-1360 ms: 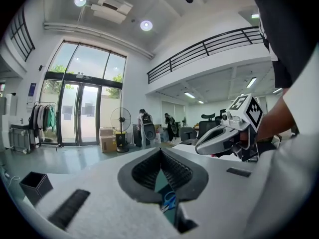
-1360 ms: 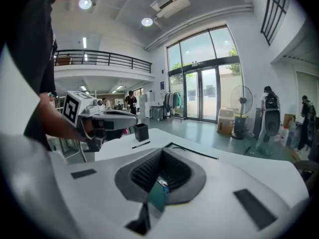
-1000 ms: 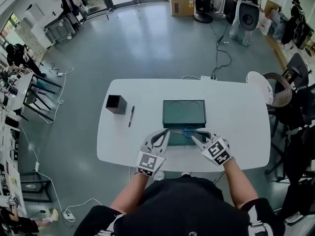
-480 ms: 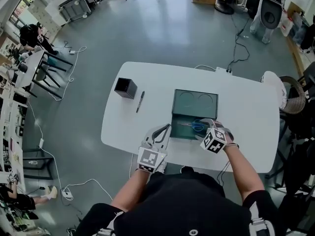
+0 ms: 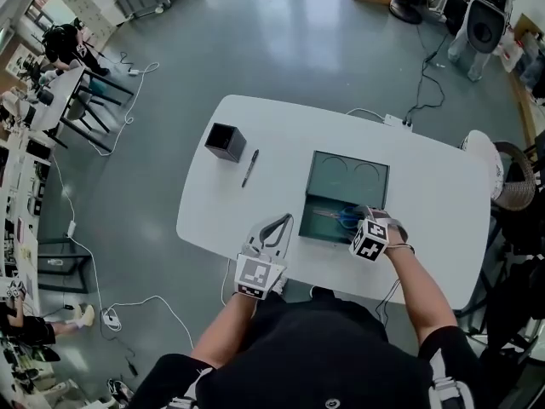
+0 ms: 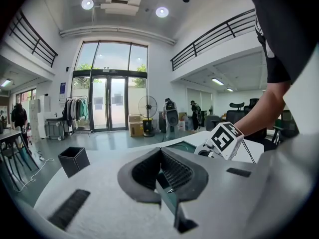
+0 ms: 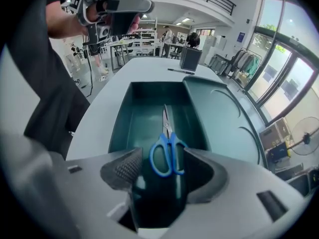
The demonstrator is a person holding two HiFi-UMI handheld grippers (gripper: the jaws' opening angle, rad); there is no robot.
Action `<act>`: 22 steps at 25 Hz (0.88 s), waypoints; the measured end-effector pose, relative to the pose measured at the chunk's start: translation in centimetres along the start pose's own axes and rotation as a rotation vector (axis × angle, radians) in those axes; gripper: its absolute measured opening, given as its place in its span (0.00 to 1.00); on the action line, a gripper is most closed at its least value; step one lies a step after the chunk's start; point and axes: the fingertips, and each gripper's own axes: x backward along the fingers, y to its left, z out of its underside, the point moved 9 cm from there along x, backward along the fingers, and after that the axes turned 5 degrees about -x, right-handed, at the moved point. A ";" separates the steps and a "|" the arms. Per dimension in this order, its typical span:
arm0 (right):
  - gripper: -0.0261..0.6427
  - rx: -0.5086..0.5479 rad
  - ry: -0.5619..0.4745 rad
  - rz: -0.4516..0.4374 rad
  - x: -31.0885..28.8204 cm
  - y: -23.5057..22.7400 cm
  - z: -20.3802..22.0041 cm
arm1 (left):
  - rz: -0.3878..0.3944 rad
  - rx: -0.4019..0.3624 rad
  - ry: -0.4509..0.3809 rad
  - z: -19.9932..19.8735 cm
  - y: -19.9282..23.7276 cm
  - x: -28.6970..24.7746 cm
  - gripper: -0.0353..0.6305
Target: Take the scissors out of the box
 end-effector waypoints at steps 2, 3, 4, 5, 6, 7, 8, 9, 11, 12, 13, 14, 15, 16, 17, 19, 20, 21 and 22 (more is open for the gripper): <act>0.43 0.009 0.025 -0.009 -0.5 0.0 -0.1 | -0.008 0.006 0.002 0.1 0.3 0.0 0.07; 0.42 0.018 0.042 -0.012 -0.8 0.0 -0.1 | -0.011 0.008 0.003 0.2 0.5 0.0 0.07; 0.41 0.028 0.062 -0.015 -1.0 0.0 -0.1 | -0.014 0.011 0.002 0.3 0.7 0.0 0.07; 0.40 0.037 0.079 -0.018 -1.2 0.1 -0.1 | -0.016 0.014 0.002 0.3 0.8 0.0 0.07; 0.40 0.041 0.091 -0.020 -1.3 0.1 -0.2 | -0.017 0.016 0.002 0.5 0.9 0.0 0.07; 0.40 0.042 0.097 -0.018 -1.3 0.1 -0.2 | -0.018 0.019 0.002 0.6 1.0 0.1 0.07; 0.40 0.043 0.100 -0.012 -1.4 0.1 -0.4 | -0.019 0.023 0.003 0.8 1.1 0.2 0.07; 0.40 0.043 0.103 -0.005 -1.5 0.0 -0.5 | -0.018 0.027 0.005 1.0 1.2 0.3 0.07; 0.40 0.047 0.110 0.002 -1.8 0.0 -0.8 | -0.014 0.034 0.008 1.2 1.3 0.5 0.07; 0.40 0.049 0.114 0.000 -1.8 0.1 -1.1 | -0.011 0.036 0.009 1.3 1.3 0.6 0.07; 0.40 0.051 0.121 -0.003 -2.0 0.2 -1.3 | -0.009 0.039 0.009 1.4 1.3 0.7 0.07; 0.40 0.056 0.131 -0.006 -2.2 0.3 -1.5 | -0.007 0.041 0.009 1.5 1.3 0.7 0.07; 0.40 0.060 0.144 -0.008 -2.3 0.3 -1.6 | -0.006 0.042 0.008 1.5 1.4 0.8 0.07; 0.40 0.062 0.157 -0.009 -2.5 0.3 -1.7 | -0.005 0.042 0.007 1.6 1.5 0.9 0.07; 0.40 0.062 0.168 -0.011 -2.6 0.3 -1.7 | -0.005 0.041 0.007 1.7 1.6 0.9 0.07; 0.40 0.055 0.183 -0.020 -2.7 0.2 -1.9 | -0.007 0.042 0.007 1.9 2.0 1.0 0.07; 0.39 0.047 0.187 -0.028 -2.8 0.1 -1.9 | -0.006 0.043 0.006 1.9 2.2 1.1 0.07; 0.39 0.039 0.190 -0.038 -2.8 0.1 -1.9 | -0.004 0.043 0.005 1.9 2.3 1.1 0.07; 0.39 0.030 0.192 -0.051 -2.8 0.0 -1.9 | -0.002 0.043 0.003 1.8 2.3 1.1 0.07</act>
